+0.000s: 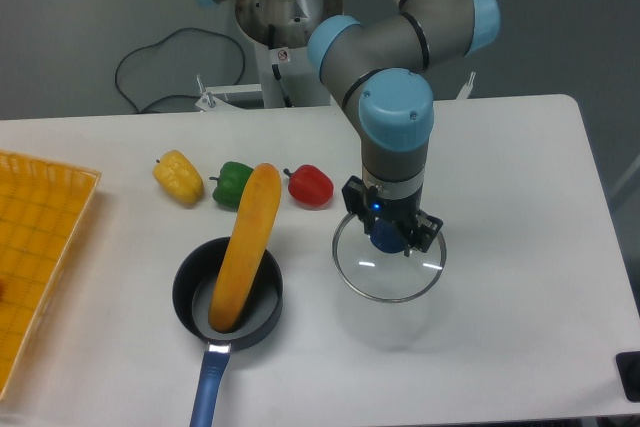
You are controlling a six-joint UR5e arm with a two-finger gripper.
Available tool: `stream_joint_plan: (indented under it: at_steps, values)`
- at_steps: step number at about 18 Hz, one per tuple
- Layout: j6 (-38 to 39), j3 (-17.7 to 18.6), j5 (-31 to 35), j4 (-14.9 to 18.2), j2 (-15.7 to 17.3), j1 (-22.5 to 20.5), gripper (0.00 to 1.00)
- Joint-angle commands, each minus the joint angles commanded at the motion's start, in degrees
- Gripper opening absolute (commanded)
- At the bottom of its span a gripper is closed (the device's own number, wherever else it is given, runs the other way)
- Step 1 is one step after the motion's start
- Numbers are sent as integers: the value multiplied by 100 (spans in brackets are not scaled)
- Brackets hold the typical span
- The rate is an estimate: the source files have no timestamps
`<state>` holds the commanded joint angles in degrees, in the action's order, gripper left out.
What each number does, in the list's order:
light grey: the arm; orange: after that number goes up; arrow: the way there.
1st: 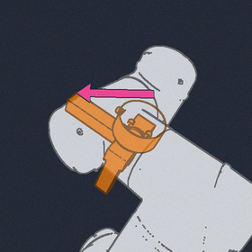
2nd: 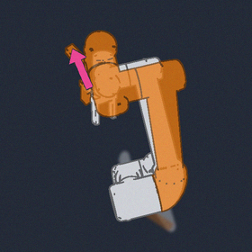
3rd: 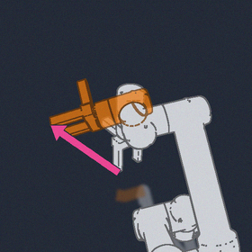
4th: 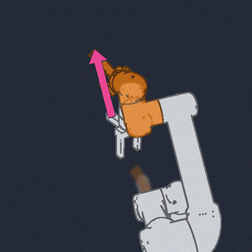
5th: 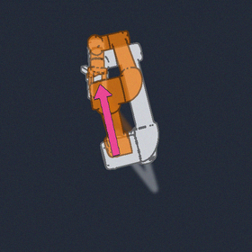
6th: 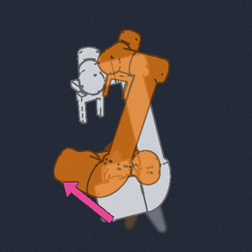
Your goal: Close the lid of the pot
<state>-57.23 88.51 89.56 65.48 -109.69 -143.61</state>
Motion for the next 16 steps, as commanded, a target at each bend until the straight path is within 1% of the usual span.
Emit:
stream_joint_plan:
  at_steps: [3, 7, 10, 13, 15, 16]
  values:
    - [334, -105, -106, -9, 0, 88, 60]
    - [554, -123, -124, 0, -17, 184, 60]
    - [808, -123, -79, 88, -18, 237, 60]
    - [1002, -229, -71, 149, -44, 386, 60]
    - [1161, -316, 8, 307, -88, 509, 60]
    - [1161, -360, 165, 438, -123, 606, 60]
